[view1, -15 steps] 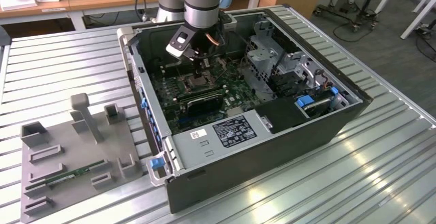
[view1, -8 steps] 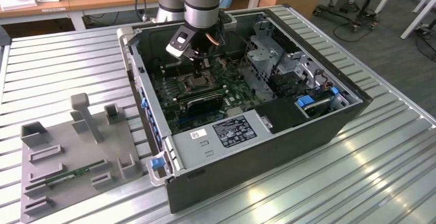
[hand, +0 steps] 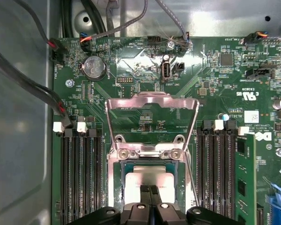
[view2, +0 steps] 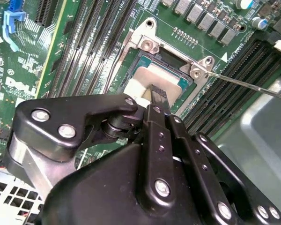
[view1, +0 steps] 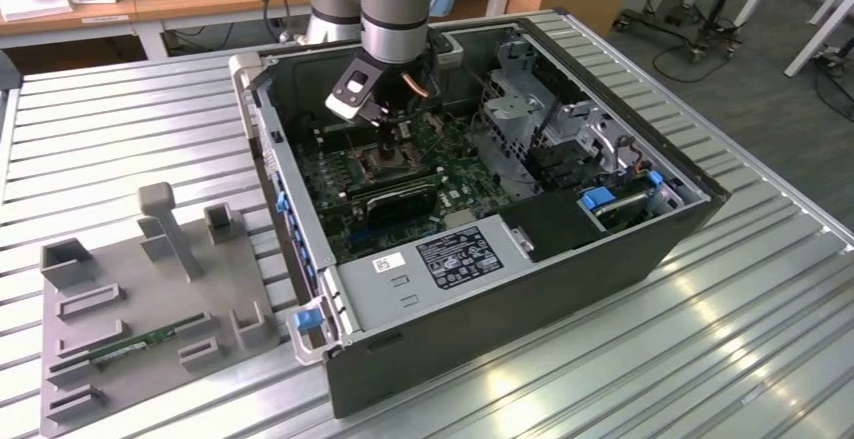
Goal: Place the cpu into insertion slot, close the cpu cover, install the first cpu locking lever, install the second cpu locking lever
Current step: 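Place the cpu into insertion slot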
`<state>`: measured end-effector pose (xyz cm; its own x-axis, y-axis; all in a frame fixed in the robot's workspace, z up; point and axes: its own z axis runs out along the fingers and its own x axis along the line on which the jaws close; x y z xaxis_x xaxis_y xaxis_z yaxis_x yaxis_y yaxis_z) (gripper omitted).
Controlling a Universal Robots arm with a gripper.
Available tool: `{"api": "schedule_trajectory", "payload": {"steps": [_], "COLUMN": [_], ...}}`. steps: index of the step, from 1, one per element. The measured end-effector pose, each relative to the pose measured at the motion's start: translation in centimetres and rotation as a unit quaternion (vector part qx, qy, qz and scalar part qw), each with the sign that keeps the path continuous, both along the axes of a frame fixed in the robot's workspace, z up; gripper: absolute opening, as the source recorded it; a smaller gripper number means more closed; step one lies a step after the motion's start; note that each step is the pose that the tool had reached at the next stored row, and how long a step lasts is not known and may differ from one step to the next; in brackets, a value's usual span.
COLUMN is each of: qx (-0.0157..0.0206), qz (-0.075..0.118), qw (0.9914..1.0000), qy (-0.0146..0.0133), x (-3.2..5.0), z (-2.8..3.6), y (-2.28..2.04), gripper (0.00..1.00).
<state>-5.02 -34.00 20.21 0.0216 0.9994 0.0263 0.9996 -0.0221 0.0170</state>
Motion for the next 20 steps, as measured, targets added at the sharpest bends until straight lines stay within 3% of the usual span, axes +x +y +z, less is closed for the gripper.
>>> {"api": "schedule_trajectory", "payload": {"steps": [20], "qx": [0.0001], "qz": [0.000], "qw": [1.00000], "qy": [0.0000], "x": [0.00], "z": [-0.24], "y": [0.09], "gripper": [0.11]}}
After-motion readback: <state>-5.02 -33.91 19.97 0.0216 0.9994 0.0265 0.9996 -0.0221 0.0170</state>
